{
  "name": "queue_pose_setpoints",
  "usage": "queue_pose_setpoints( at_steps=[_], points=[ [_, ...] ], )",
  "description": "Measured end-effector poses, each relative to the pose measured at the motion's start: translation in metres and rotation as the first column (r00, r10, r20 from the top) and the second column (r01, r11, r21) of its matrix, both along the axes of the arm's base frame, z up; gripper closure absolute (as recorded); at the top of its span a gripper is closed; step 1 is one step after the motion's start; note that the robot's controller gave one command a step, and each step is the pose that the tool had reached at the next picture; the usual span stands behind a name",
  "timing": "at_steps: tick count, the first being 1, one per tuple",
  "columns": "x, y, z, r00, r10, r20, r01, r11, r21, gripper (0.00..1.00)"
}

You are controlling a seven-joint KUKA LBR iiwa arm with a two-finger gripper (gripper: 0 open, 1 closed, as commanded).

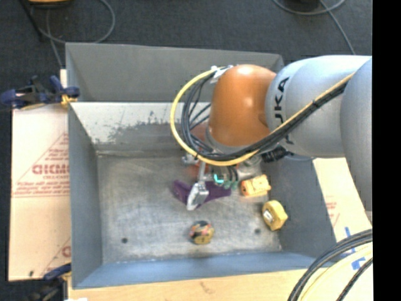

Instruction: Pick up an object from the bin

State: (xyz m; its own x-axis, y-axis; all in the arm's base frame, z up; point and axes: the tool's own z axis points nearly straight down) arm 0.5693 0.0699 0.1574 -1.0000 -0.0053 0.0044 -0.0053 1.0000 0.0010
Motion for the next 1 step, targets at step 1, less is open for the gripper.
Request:
queue_pose_setpoints(
  at_steps=[1],
  points=[
    [0.0019,-0.0003,0.0044,1.000,-0.002,0.008,0.002,1.000,0.001,0.00]
  ],
)
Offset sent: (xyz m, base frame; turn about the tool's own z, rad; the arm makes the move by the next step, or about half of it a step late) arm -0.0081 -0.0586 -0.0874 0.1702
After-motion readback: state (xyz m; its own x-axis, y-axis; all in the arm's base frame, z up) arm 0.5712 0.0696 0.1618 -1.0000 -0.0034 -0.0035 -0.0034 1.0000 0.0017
